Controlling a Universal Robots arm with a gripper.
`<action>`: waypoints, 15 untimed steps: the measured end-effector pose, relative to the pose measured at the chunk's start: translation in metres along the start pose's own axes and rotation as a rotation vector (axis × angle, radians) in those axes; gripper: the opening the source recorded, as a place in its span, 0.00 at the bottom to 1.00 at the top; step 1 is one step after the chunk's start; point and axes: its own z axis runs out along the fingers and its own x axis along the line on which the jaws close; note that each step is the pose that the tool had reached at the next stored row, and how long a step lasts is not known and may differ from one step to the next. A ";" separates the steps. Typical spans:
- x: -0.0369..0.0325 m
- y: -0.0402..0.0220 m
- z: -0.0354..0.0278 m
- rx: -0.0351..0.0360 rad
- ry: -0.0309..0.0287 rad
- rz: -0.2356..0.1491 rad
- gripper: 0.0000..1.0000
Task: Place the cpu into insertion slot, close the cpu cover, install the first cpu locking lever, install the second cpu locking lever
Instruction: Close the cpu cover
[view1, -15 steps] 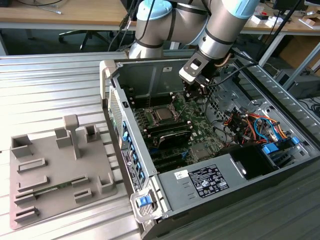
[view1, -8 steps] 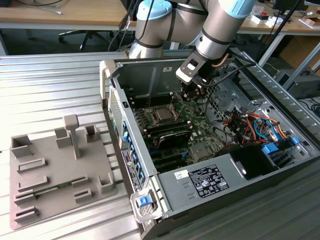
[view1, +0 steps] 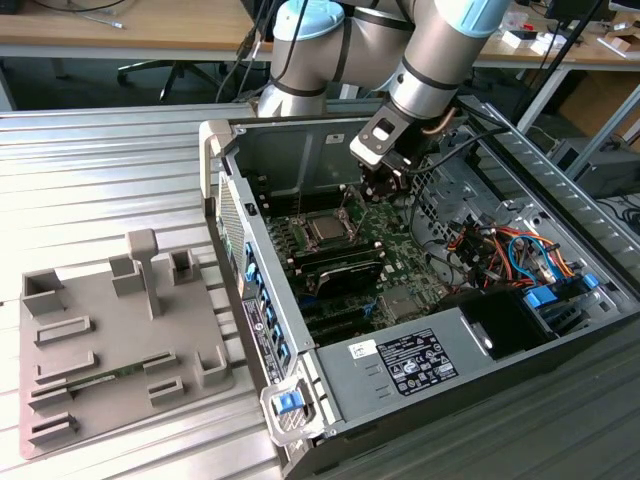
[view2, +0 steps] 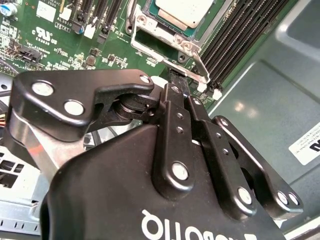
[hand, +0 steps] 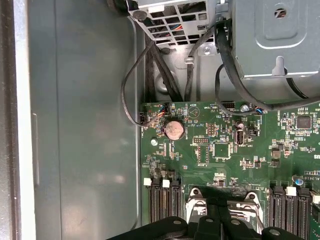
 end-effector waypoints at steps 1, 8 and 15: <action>0.0000 -0.0001 0.0002 0.0000 0.0000 0.000 0.11; -0.0001 -0.0008 0.0012 0.0001 -0.0001 0.000 0.11; -0.0003 -0.0078 0.0035 -0.0001 0.0001 0.000 0.11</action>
